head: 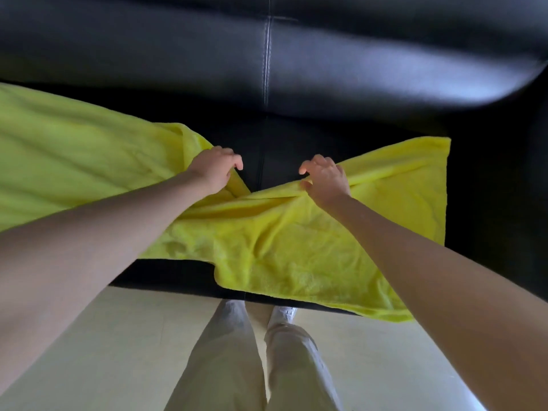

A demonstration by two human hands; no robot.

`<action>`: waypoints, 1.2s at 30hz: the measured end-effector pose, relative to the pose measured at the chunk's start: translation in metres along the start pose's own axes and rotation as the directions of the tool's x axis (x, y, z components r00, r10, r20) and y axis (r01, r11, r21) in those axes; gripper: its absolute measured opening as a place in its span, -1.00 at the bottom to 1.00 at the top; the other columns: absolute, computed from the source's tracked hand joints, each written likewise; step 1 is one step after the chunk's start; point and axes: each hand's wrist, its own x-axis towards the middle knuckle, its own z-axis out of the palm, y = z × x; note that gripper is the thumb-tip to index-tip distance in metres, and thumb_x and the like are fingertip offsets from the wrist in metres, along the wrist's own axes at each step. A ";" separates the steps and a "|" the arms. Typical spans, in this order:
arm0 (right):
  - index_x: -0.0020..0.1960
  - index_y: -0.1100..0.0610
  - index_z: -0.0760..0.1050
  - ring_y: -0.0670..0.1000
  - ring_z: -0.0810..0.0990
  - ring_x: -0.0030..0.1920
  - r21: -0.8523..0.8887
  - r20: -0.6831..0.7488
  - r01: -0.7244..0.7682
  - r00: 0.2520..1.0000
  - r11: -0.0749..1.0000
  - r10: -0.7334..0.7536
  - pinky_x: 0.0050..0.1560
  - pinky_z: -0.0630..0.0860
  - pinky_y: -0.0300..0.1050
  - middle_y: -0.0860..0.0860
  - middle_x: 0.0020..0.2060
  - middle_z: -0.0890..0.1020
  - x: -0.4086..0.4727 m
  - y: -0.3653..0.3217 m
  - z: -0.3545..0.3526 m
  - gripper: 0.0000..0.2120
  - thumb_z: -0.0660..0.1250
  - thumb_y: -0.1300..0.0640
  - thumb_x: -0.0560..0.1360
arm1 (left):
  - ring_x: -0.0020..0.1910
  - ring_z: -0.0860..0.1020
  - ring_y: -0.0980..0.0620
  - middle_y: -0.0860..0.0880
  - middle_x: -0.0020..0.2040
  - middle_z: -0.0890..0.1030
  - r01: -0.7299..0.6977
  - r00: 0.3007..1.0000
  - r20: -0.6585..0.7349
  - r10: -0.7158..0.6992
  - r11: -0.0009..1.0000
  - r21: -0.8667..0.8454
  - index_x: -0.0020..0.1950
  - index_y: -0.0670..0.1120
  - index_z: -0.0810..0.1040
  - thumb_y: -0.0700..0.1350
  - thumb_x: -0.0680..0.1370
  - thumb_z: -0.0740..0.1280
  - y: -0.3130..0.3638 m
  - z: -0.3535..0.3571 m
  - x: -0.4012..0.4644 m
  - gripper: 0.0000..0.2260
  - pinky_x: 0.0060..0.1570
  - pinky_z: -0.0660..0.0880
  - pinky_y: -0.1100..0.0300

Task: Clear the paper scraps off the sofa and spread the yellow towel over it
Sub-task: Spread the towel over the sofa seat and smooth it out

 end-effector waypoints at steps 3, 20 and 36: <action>0.12 0.05 0.50 0.05 0.43 0.19 -0.119 0.085 0.115 0.991 0.986 -0.105 0.18 0.31 -0.04 0.01 0.13 0.49 0.012 -0.002 0.004 -0.84 0.22 0.15 0.57 | 0.15 0.47 -0.02 0.04 0.10 0.56 -0.175 0.975 0.181 0.128 0.946 0.272 0.17 0.03 0.53 -0.04 0.54 0.33 -0.014 -0.006 0.012 -0.79 0.14 0.34 0.10; -0.04 0.17 0.31 0.12 0.32 -0.29 0.432 -0.378 -0.288 0.802 0.855 0.462 -0.13 0.18 -0.12 0.05 -0.26 0.42 0.015 0.046 -0.026 -0.82 0.04 0.39 0.48 | 0.11 0.52 -0.24 -0.18 0.12 0.59 0.560 0.666 -0.263 -0.698 0.701 -0.441 0.21 -0.16 0.38 -0.10 0.64 0.09 -0.073 -0.030 0.032 -0.78 0.15 0.34 0.00; 0.22 0.19 0.42 0.17 0.40 0.22 0.521 -0.357 -0.408 0.693 0.750 0.626 0.16 0.28 -0.02 0.15 0.18 0.46 0.035 0.034 -0.019 -0.73 0.11 0.12 0.60 | -0.09 0.47 -0.07 -0.08 -0.08 0.51 -0.287 0.839 -0.483 0.252 0.958 0.000 0.06 -0.16 0.46 0.04 0.57 0.24 0.005 0.018 -0.013 -0.73 -0.03 0.36 0.09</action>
